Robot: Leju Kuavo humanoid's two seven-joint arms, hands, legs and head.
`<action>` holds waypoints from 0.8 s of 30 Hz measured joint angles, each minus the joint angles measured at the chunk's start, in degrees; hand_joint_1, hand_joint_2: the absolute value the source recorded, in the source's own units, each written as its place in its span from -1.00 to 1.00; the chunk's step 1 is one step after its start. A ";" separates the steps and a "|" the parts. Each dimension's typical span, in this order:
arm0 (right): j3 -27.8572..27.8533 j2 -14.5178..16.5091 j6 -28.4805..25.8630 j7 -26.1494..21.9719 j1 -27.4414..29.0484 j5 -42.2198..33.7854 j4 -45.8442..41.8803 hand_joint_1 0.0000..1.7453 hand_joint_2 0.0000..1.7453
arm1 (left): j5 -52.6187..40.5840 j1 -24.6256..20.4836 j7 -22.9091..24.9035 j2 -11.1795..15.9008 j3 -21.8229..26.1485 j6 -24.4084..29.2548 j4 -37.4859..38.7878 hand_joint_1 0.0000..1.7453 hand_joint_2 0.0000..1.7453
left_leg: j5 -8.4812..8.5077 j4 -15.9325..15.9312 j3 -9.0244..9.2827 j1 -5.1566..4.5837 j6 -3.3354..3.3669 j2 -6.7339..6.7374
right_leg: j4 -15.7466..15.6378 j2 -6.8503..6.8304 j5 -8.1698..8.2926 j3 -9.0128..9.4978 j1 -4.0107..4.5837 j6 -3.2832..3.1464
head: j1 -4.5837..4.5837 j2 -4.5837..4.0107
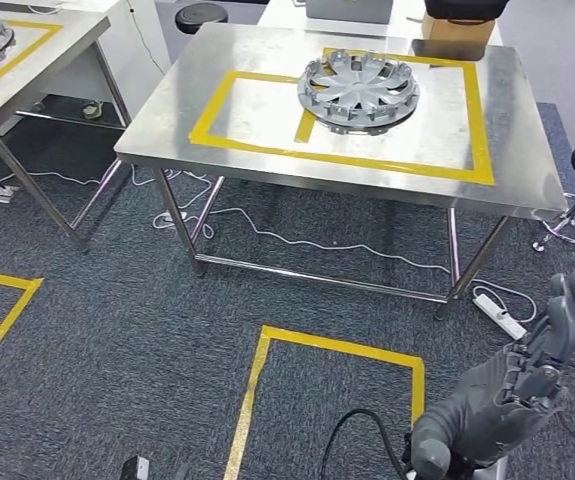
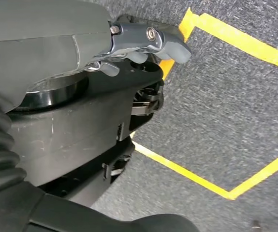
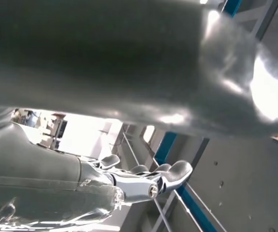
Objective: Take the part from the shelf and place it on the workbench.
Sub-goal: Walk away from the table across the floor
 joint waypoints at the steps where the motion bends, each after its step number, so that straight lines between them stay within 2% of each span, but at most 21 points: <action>1: 0.07 -0.04 0.00 0.05 -0.09 0.05 0.17 -1.00 -1.00 | -0.77 -0.01 -0.61 0.06 -0.22 0.02 0.00 -1.00 -1.00 | -1.99 2.60 -1.10 0.06 -0.33 -0.01 | -0.06 -0.06 0.41 -0.30 -0.10 -0.32 | -0.12 0.00; 3: 0.64 -0.39 0.01 -0.07 -0.29 -1.16 1.17 -1.00 -1.00 | -2.23 -0.01 -1.71 0.19 -0.54 0.50 0.00 -1.00 -1.00 | -6.57 10.26 -4.11 0.13 -0.85 -0.01 | -0.01 -0.11 1.13 -1.09 -0.08 -0.65 | -0.37 0.00; 4: 1.06 -0.64 0.00 -0.23 -0.38 -2.21 1.87 -1.00 -1.00 | -2.70 -0.01 -1.96 0.26 -0.61 1.09 0.00 -1.00 -1.00 | -7.87 13.48 -5.25 0.15 -1.00 -0.01 | 0.02 -0.10 1.46 -1.48 -0.07 -0.68 | -0.37 0.00; 5: 1.46 -0.90 0.00 -0.38 -0.44 -3.36 2.53 -1.00 -1.00 | -2.95 0.02 -1.99 0.31 -0.65 1.94 0.00 -1.00 -1.00 | -7.93 14.83 -5.47 0.15 -1.04 -0.01 | 0.06 -0.08 1.72 -1.85 -0.07 -0.65 | -0.39 0.00; 6: 1.78 -1.11 0.00 -0.44 -0.49 -4.76 3.09 -1.00 -1.00 | -3.12 0.07 -1.98 0.34 -0.67 2.94 0.00 -1.00 -1.00 | -6.85 13.95 -4.60 0.15 -0.99 -0.01 | 0.08 -0.05 1.90 -2.10 -0.06 -0.57 | -0.40 0.00; 7: 2.10 -1.33 0.00 -0.42 -0.55 -6.38 3.58 -1.00 -1.00 | -3.30 0.11 -1.98 0.35 -0.68 3.98 0.00 -1.00 -1.00 | -5.07 11.06 -2.76 0.15 -0.86 -0.01 | 0.10 -0.03 2.03 -2.23 -0.06 -0.48 | -0.39 0.00; 9: 2.84 -1.81 0.00 -0.25 -0.71 -9.53 4.38 -1.00 -1.00 | -3.89 0.17 -1.89 0.33 -0.74 6.27 0.00 -1.00 -1.00 | -1.94 3.29 1.81 0.11 -0.43 -0.02 | 0.19 -0.02 2.16 -2.46 0.04 -0.22 | -0.41 0.00; 10: 3.25 -2.05 0.00 -0.22 -0.79 -10.74 4.63 -1.00 -1.00 | -4.28 0.16 -1.69 0.32 -0.84 7.46 0.00 -1.00 -1.00 | -1.33 0.50 3.29 0.07 -0.16 -0.02 | 0.31 -0.02 2.23 -2.63 0.16 -0.03 | -0.37 0.00; 11: 3.59 -2.28 0.00 -0.28 -0.86 -11.61 4.79 -1.00 -1.00 | -4.61 0.15 -1.44 0.31 -0.94 8.48 0.00 -1.00 -1.00 | -1.38 -1.09 4.01 0.03 0.17 -0.03 | 0.43 -0.02 2.31 -2.89 0.27 0.20 | -0.38 0.00; 13: 4.09 -2.63 0.00 -0.40 -0.95 -12.56 4.97 -1.00 -1.00 | -5.05 0.16 -0.93 0.26 -1.15 9.79 0.00 -1.00 -1.00 | -1.70 -1.92 3.96 0.09 0.87 -0.02 | 0.57 -0.01 2.44 -3.31 0.41 0.75 | -0.34 0.00; 15: 4.39 -2.91 0.00 -0.43 -1.00 -12.48 5.08 -1.00 -1.00 | -5.44 0.17 -0.53 0.20 -1.48 10.46 0.00 -1.00 -1.00 | -1.57 -2.21 3.80 0.32 1.52 0.00 | 2.02 -0.01 1.34 -4.22 0.38 1.39 | -0.13 0.01; 16: 4.53 -3.04 0.00 -0.43 -0.99 -12.25 5.13 -1.00 -1.00 | -5.73 0.16 -0.29 0.17 -1.73 10.83 0.00 -1.00 -1.00 | -1.45 -2.31 3.75 0.42 1.79 0.01 | 4.32 0.00 -0.08 -5.30 0.34 1.69 | -0.01 0.01; 18: 4.81 -3.37 0.00 -0.42 -0.90 -12.00 5.27 -1.00 -1.00 | -6.23 0.17 0.10 0.16 -2.14 11.48 0.00 -1.00 -1.00 | -1.34 -2.28 3.58 0.41 2.10 0.05 | 12.15 0.02 -3.82 -8.95 0.22 2.12 | 0.26 0.01; 19: 4.95 -3.53 0.00 -0.39 -0.82 -12.16 5.38 -1.00 -1.00 | -6.35 0.18 0.20 0.17 -2.23 11.71 0.00 -1.00 -1.00 | -1.31 -2.24 3.51 0.40 2.16 0.07 | 15.78 0.01 -5.05 -10.69 0.18 2.26 | 0.28 0.00; 20: 5.09 -3.69 0.00 -0.30 -0.77 -12.50 5.49 -1.00 -1.00 | -6.41 0.19 0.26 0.18 -2.28 11.84 0.00 -1.00 -1.00 | -1.29 -2.18 3.47 0.39 2.18 0.09 | 17.77 0.01 -5.28 -11.66 0.12 2.37 | 0.30 0.00; 21: 5.27 -3.86 0.00 -0.03 -0.79 -13.04 5.59 -1.00 -1.00 | -6.44 0.19 0.29 0.19 -2.34 11.88 0.00 -1.00 -1.00 | -1.29 -2.10 3.46 0.40 2.18 0.08 | 17.40 0.01 -4.36 -11.50 0.02 2.44 | 0.31 0.00; 22: 5.62 -4.10 0.00 0.50 -0.89 -13.74 5.69 -1.00 -1.00 | -6.45 0.19 0.29 0.20 -2.40 11.90 0.00 -1.00 -1.00 | -1.32 -1.99 3.47 0.42 2.13 0.05 | 14.69 0.00 -2.52 -10.19 -0.12 2.47 | 0.32 0.00; 24: 6.84 -4.82 0.00 1.54 -1.33 -14.63 5.86 -1.00 -1.00 | -6.45 0.16 0.28 0.23 -2.46 11.87 0.00 -1.00 -1.00 | -1.48 -1.59 3.39 0.32 1.77 -0.03 | 6.52 0.03 1.03 -6.22 -0.41 2.53 | 0.35 0.00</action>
